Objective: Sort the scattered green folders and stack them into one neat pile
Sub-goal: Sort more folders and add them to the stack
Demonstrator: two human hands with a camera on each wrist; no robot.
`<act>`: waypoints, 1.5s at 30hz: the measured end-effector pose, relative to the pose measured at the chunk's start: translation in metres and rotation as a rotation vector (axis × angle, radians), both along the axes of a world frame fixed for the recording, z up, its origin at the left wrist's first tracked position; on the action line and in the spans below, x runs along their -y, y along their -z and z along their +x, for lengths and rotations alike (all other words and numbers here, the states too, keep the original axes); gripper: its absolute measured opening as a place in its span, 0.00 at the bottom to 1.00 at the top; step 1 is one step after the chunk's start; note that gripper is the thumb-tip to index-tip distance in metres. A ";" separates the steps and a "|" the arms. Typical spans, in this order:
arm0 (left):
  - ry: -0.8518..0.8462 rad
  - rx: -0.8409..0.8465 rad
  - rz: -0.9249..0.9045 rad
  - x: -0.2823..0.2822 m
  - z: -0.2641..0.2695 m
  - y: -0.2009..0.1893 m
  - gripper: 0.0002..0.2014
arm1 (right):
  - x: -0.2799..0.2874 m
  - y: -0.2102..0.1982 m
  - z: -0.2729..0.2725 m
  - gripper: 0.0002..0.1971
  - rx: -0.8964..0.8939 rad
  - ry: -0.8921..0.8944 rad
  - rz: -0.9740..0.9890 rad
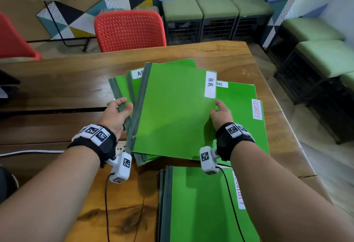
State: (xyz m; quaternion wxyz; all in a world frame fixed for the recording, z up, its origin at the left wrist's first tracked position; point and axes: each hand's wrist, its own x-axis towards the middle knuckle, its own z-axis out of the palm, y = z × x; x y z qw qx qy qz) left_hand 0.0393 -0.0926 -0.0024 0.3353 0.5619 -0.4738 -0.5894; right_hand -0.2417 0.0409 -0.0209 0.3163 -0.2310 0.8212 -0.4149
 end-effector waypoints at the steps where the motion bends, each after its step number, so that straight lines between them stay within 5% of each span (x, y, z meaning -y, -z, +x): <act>1: 0.035 -0.011 -0.016 -0.004 0.000 -0.006 0.23 | 0.000 -0.002 0.005 0.26 0.004 -0.018 -0.015; 6: 0.095 -0.059 -0.090 -0.015 0.004 -0.035 0.40 | -0.004 -0.024 0.022 0.28 0.048 -0.121 -0.093; 9: 0.189 -0.087 -0.112 -0.021 0.003 -0.048 0.36 | -0.007 -0.035 0.024 0.31 0.129 -0.138 -0.163; 13: 0.240 -0.011 -0.182 -0.022 -0.003 -0.049 0.27 | -0.013 -0.041 0.020 0.19 0.152 -0.075 -0.302; 18: 0.132 -0.064 -0.159 -0.024 -0.018 -0.035 0.28 | -0.022 -0.046 0.017 0.30 0.194 -0.108 -0.375; 24: 0.185 0.184 -0.110 -0.043 -0.031 0.008 0.30 | -0.037 -0.015 0.023 0.23 0.068 -0.195 -0.137; 30: 0.192 0.347 -0.274 -0.037 -0.091 -0.006 0.16 | -0.036 -0.021 -0.026 0.25 -0.006 0.101 -0.155; 38: 0.354 0.428 0.108 -0.065 -0.169 0.032 0.36 | -0.067 0.021 -0.091 0.24 -0.164 0.189 0.303; 45: 0.552 0.719 0.130 -0.086 -0.211 0.058 0.35 | -0.094 0.053 -0.123 0.26 -0.098 0.273 0.565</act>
